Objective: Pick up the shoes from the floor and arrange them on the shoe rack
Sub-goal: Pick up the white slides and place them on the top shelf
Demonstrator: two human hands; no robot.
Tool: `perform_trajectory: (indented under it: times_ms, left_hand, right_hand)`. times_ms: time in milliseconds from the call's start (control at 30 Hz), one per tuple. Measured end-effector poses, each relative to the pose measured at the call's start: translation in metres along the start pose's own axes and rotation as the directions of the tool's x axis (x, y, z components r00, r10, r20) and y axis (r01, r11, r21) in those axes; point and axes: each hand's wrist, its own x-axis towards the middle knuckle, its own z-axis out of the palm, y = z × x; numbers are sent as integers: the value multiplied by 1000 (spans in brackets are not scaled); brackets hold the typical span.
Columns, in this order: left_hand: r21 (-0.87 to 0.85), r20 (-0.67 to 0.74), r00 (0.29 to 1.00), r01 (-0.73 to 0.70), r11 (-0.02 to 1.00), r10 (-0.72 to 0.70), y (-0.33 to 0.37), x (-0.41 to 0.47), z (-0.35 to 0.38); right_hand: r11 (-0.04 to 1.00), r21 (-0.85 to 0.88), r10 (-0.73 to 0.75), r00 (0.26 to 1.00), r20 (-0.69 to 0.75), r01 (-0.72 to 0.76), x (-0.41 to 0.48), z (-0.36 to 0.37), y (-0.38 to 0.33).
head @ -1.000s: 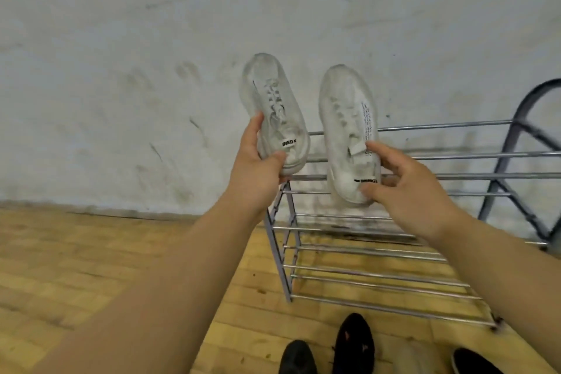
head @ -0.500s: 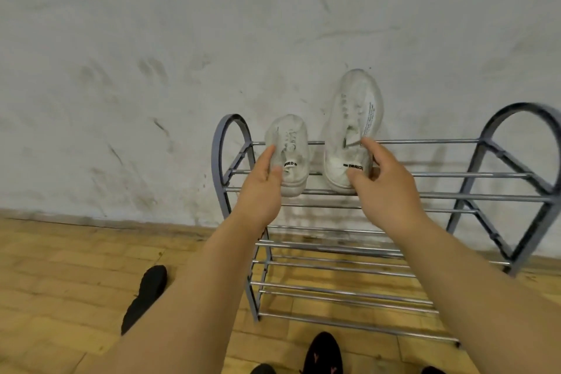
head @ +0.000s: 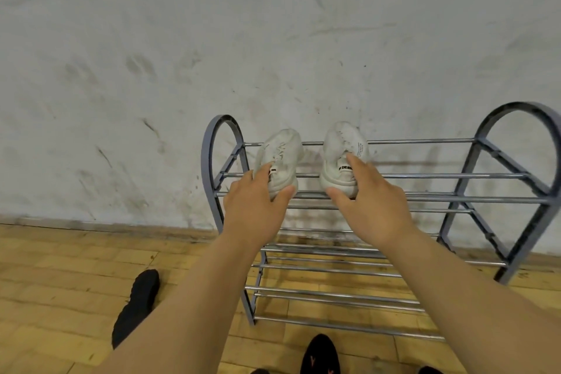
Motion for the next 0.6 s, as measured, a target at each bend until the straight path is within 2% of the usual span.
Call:
perform_trajectory:
  times_ms: [100, 267, 400, 500, 600]
  left_hand:
    - [54, -34, 999, 15, 998, -14, -6, 0, -3]
    - [110, -127, 981, 160, 981, -145, -21, 3, -11]
    - [190, -222, 966, 176, 966, -133, -22, -6, -17]
    - [104, -219, 962, 190, 976, -164, -23, -9, -20]
    - [-81, -88, 985, 142, 987, -149, -35, -11, -22]
  right_hand:
    - [1000, 5, -12, 1000, 2, 12, -1, -1, 2]
    - [1000, 11, -21, 1000, 11, 21, -2, 0, 3]
    - [999, 15, -29, 1000, 2, 29, -3, 2, 3]
    - [999, 33, -22, 1000, -9, 22, -2, 1, 5]
    - [999, 44, 0, 1000, -13, 0, -1, 0, 4]
